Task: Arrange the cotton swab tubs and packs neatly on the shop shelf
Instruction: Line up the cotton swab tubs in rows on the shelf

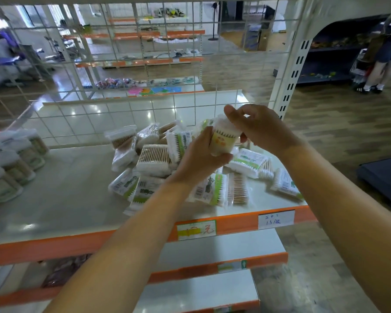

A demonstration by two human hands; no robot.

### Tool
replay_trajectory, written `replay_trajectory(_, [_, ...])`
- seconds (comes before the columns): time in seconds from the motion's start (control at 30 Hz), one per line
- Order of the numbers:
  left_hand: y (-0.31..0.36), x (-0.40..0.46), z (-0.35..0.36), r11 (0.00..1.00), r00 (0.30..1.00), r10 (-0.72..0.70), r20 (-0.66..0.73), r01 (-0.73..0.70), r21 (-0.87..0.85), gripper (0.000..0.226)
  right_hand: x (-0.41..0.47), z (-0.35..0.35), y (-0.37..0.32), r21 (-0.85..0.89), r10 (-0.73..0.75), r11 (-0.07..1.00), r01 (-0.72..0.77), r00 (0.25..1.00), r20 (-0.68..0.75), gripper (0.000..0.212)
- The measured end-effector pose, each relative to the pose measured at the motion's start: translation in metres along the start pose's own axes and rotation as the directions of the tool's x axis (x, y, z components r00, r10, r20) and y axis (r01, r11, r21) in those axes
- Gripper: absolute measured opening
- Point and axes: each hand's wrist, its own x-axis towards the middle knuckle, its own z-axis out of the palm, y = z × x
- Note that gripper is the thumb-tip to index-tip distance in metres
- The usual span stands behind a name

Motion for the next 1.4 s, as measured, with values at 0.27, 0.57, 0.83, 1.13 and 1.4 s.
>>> replay_trajectory(0.27, [-0.030,-0.013,-0.059,0.953,0.980,-0.122,0.155,0.160,-0.257,0.054,-0.012,0.030,-0.011,0.156,-0.175,0.978,0.135,0.945,0.278,0.093])
replay_trajectory(0.57, [-0.060,-0.041,-0.127,0.964,0.986,-0.126,0.112,0.148,-0.220,0.065,-0.010,0.110,-0.062,0.173,-0.329,0.940,0.296,0.920,0.213,0.060])
replay_trajectory(0.83, [-0.091,-0.073,-0.242,0.907,0.993,-0.097,0.071,0.059,0.418,0.058,-0.006,0.190,-0.117,0.183,-0.331,0.936,0.300,0.929,0.168,0.062])
replay_trajectory(1.13, [-0.107,-0.109,-0.354,0.810,0.979,-0.165,-0.122,0.205,0.550,0.046,-0.019,0.300,-0.161,0.077,-0.383,0.923,0.376,0.885,0.266,0.065])
replay_trajectory(1.4, [-0.120,-0.148,-0.410,0.778,0.961,-0.189,-0.204,0.273,0.565,0.042,-0.035,0.366,-0.198,0.063,-0.401,0.913,0.404,0.855,0.329,0.067])
